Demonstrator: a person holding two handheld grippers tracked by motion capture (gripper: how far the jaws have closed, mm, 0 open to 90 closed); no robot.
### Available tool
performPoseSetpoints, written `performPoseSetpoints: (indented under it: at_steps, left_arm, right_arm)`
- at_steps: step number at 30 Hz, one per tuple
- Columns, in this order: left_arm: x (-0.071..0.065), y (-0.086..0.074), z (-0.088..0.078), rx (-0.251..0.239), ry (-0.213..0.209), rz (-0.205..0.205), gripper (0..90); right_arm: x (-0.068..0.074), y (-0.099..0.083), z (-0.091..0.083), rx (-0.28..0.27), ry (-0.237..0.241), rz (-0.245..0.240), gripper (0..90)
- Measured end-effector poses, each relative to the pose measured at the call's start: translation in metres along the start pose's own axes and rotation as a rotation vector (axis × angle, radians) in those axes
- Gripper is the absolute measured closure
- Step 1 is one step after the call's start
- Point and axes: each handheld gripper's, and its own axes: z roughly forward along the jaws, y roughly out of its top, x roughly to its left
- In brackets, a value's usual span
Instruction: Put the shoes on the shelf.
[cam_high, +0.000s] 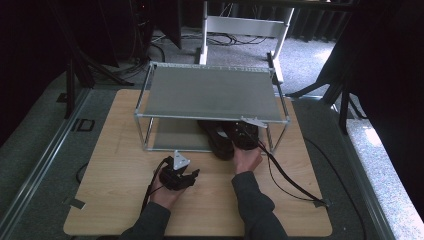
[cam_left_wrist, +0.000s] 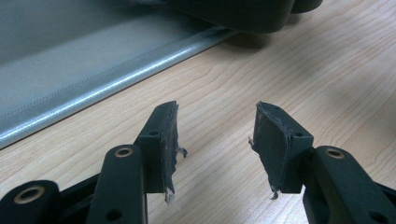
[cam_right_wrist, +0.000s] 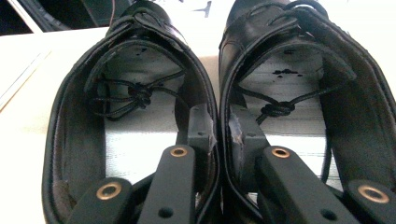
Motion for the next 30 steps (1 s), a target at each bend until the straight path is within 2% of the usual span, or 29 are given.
performPoseSetpoints:
  at_steps: [4, 7, 15, 16, 18, 19, 20, 23, 26, 27, 30]
  left_arm:
    - [0.001, 0.0, 0.001, 0.003, 0.001, 0.002, 50.4]
    - [0.001, 0.0, 0.002, 0.004, 0.0, 0.0, 50.4]
    - [-0.002, 0.004, 0.008, 0.003, -0.007, 0.011, 50.6]
    - [-0.004, 0.006, 0.011, 0.002, -0.009, 0.017, 50.5]
    - [-0.005, 0.008, 0.014, 0.001, -0.009, 0.022, 50.6]
    - [-0.005, 0.009, 0.015, 0.0, -0.008, 0.025, 50.6]
    - [-0.005, 0.009, 0.015, 0.0, -0.008, 0.025, 50.6]
    - [-0.005, 0.014, 0.021, -0.008, -0.007, 0.025, 50.6]
    - [-0.006, 0.02, 0.026, -0.013, -0.005, 0.026, 50.6]
    - [-0.007, 0.025, 0.031, -0.015, -0.004, 0.032, 50.6]
    - [-0.009, 0.03, 0.034, -0.025, 0.002, 0.028, 48.6]
  right_arm:
    - [0.001, 0.0, 0.002, -0.025, -0.036, 0.018, 80.3]
    - [0.001, -0.001, 0.004, -0.041, -0.059, 0.013, 80.2]
    - [0.002, -0.002, 0.006, -0.065, -0.076, 0.012, 80.0]
    - [0.001, -0.002, 0.006, -0.068, -0.069, 0.013, 79.8]
    - [0.001, -0.002, 0.005, -0.072, -0.05, 0.025, 72.0]
    - [0.0, -0.002, 0.005, -0.075, -0.037, 0.036, 63.7]
    - [-0.002, -0.002, 0.005, -0.082, -0.007, 0.043, 59.7]
    - [-0.001, -0.004, 0.003, -0.094, 0.035, 0.012, 49.4]
    - [0.0, -0.005, -0.002, -0.112, 0.047, -0.012, 48.8]
    - [0.002, -0.005, -0.01, -0.139, 0.072, -0.045, 46.1]
    - [0.001, -0.003, -0.019, -0.161, 0.095, -0.066, 44.3]
